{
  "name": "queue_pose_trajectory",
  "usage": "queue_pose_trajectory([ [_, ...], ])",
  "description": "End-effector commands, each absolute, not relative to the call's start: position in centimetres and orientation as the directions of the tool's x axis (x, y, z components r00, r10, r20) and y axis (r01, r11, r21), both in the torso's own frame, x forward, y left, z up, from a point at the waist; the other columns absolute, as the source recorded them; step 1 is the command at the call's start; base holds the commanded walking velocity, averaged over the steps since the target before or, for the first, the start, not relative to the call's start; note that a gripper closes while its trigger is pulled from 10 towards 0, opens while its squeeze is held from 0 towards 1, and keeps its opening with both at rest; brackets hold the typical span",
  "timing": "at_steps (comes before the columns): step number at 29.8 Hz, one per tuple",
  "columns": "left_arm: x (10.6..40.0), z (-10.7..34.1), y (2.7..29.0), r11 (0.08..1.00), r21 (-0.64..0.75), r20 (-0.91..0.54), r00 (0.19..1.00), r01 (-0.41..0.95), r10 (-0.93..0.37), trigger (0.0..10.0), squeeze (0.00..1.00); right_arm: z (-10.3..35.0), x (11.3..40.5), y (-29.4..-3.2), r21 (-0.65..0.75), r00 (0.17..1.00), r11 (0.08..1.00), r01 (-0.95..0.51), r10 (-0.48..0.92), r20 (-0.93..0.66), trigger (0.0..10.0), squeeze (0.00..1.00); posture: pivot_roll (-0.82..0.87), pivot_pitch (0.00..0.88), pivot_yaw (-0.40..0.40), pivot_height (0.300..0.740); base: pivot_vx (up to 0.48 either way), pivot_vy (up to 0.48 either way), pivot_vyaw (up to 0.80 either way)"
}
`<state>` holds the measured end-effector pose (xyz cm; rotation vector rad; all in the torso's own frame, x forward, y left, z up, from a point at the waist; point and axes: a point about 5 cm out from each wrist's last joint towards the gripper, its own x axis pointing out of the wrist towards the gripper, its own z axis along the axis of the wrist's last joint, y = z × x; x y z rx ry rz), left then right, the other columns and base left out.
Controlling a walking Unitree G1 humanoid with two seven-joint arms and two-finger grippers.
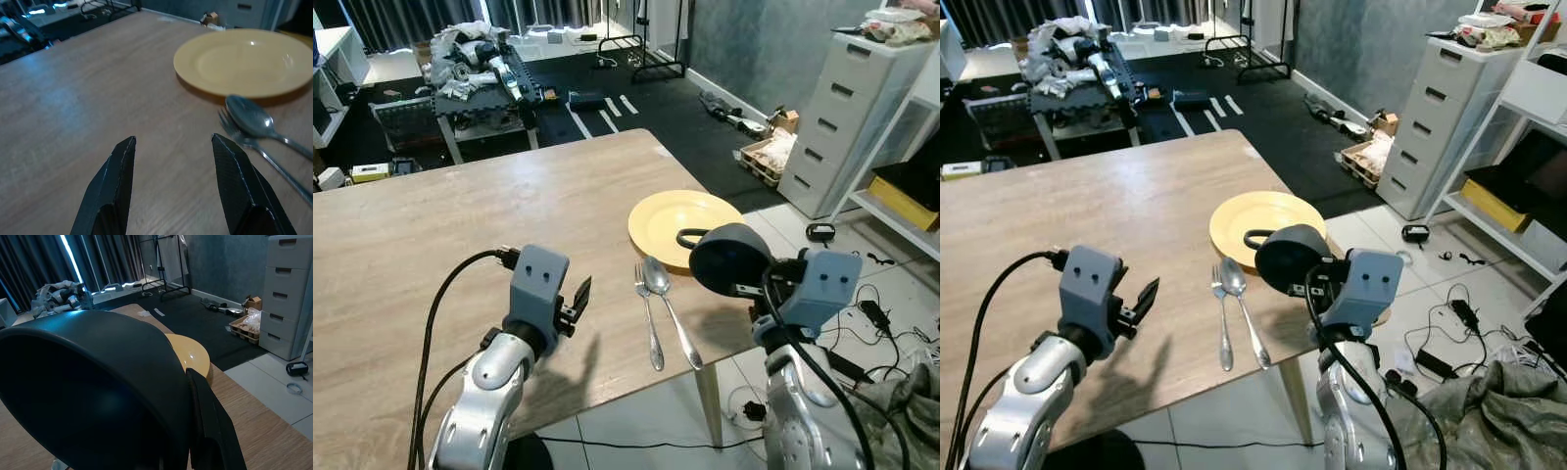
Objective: Setting the table
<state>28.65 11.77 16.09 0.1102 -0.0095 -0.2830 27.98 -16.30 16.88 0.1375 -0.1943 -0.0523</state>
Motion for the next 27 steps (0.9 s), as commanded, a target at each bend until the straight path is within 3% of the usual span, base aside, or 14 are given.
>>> queue_pose_trajectory([
  [1, 28.9, 15.9, 11.8, 0.962, 0.110, -0.010, 0.968, 0.252, -0.252, 10.0, 0.00, 16.7, 28.1, -16.1, 0.137, 0.980, 0.990, 0.033, -0.059, 0.190, 10.0, 0.00, -0.05, 0.000, 0.107, 0.740, 0.000, 0.000, 0.00],
  [11, 28.7, 15.6, 11.5, 0.963, 0.104, -0.010, 0.968, 0.250, -0.250, 10.0, 0.00, 16.5, 28.5, -15.9, 0.131, 0.981, 0.991, 0.019, -0.044, 0.188, 10.0, 0.00, -0.04, 0.000, 0.095, 0.740, 0.000, 0.000, -0.15],
  [27, 29.3, 15.9, 10.7, 0.950, 0.125, 0.008, 0.957, 0.288, -0.291, 10.0, 0.00, 15.7, 28.2, -16.8, 0.148, 0.981, 0.986, 0.071, -0.096, 0.170, 10.0, 0.00, -0.07, 0.000, 0.111, 0.740, 0.000, 0.000, -0.80],
])
